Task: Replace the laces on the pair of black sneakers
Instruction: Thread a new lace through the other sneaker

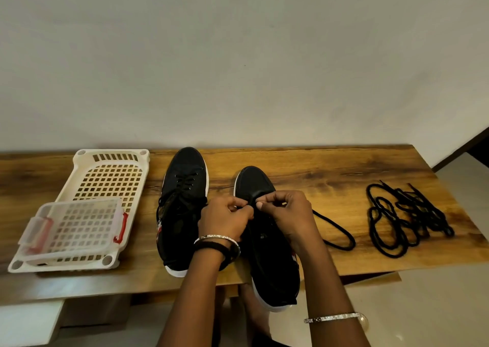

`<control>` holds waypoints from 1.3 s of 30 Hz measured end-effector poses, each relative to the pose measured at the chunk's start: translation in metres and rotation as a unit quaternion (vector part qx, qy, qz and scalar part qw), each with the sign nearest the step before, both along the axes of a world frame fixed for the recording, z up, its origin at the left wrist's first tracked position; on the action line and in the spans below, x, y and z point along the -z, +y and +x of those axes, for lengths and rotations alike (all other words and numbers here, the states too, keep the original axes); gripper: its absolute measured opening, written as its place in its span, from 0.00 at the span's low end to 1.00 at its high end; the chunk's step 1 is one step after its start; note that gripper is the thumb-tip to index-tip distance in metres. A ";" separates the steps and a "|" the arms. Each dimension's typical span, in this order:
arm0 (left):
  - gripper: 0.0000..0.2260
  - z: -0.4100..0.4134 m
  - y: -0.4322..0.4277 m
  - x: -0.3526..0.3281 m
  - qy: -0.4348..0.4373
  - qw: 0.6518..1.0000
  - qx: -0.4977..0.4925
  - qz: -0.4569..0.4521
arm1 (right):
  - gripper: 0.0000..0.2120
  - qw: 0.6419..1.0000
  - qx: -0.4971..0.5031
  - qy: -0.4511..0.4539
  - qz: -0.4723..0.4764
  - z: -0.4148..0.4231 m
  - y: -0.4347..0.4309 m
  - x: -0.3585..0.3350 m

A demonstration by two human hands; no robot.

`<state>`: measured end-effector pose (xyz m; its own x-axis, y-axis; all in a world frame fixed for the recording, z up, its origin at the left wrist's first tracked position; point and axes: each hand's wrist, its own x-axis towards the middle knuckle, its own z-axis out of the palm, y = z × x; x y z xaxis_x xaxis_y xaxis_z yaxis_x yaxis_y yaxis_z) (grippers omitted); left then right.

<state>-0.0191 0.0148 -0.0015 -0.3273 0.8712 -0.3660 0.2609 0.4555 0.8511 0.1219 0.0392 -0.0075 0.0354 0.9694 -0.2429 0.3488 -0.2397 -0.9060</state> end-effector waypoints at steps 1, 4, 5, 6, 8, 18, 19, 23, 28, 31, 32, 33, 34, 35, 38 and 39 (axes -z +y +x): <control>0.06 -0.001 -0.001 -0.001 -0.029 1.000 -0.011 -0.005 | 0.02 1.000 -0.005 -0.005 0.000 -0.002 0.000 0.000; 0.08 -0.006 0.000 0.001 -0.091 0.995 -0.026 -0.023 | 0.02 1.000 -0.005 -0.021 0.003 -0.005 0.001 0.002; 0.09 -0.007 0.000 0.002 -0.116 0.992 -0.029 -0.029 | 0.02 1.000 -0.006 -0.022 0.002 -0.006 0.001 0.002; 0.09 -0.009 0.001 0.002 -0.138 0.989 -0.031 -0.036 | 0.02 1.000 -0.008 -0.023 0.002 -0.006 0.001 0.003; 0.10 -0.011 0.002 0.005 -0.162 0.985 -0.030 -0.050 | 0.02 1.000 -0.013 -0.026 0.002 -0.006 0.001 0.004; 0.12 -0.013 0.001 0.009 -0.187 0.981 -0.024 -0.043 | 0.08 0.992 -0.024 -0.124 0.030 -0.014 0.000 0.006; 0.12 -0.013 0.001 0.010 -0.184 0.982 -0.021 -0.042 | 0.08 0.989 -0.026 -0.138 0.035 -0.015 -0.001 0.007; 0.12 -0.012 -0.001 0.011 -0.181 0.983 -0.026 -0.034 | 0.08 0.984 -0.034 -0.169 0.044 -0.019 -0.003 0.007; 0.17 -0.013 -0.001 0.011 -0.191 0.981 -0.029 -0.033 | 0.09 0.985 -0.035 -0.164 0.045 -0.020 -0.003 0.007; 0.16 -0.012 -0.001 0.012 -0.190 0.981 -0.026 -0.033 | 0.08 0.981 -0.018 -0.185 0.055 -0.023 -0.003 0.008; 0.16 -0.012 -0.001 0.012 -0.187 0.981 -0.026 -0.032 | 0.08 0.980 -0.016 -0.188 0.057 -0.024 -0.003 0.009; 0.15 -0.012 -0.001 0.012 -0.185 0.982 -0.026 -0.032 | 0.07 0.980 -0.016 -0.188 0.059 -0.024 -0.003 0.009; 0.15 -0.012 -0.001 0.013 -0.184 0.982 -0.026 -0.031 | 0.07 0.981 -0.017 -0.185 0.060 -0.024 -0.004 0.009; 0.13 -0.011 -0.001 0.012 -0.183 0.982 -0.028 -0.030 | 0.07 0.981 -0.017 -0.181 0.061 -0.024 -0.004 0.009; 0.08 -0.009 -0.003 0.012 -0.163 0.986 -0.034 -0.016 | 0.07 0.983 -0.011 -0.168 0.069 -0.022 -0.003 0.009; 0.10 -0.008 -0.004 0.012 -0.140 0.990 -0.031 -0.008 | 0.05 0.984 -0.007 -0.160 0.071 -0.022 -0.003 0.009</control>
<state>-0.0272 0.0107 -0.0131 -0.2639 0.8463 -0.4627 -0.0132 0.4765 0.8791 0.0998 0.0361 -0.0164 0.0738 0.9938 -0.0826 0.6246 -0.1106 -0.7731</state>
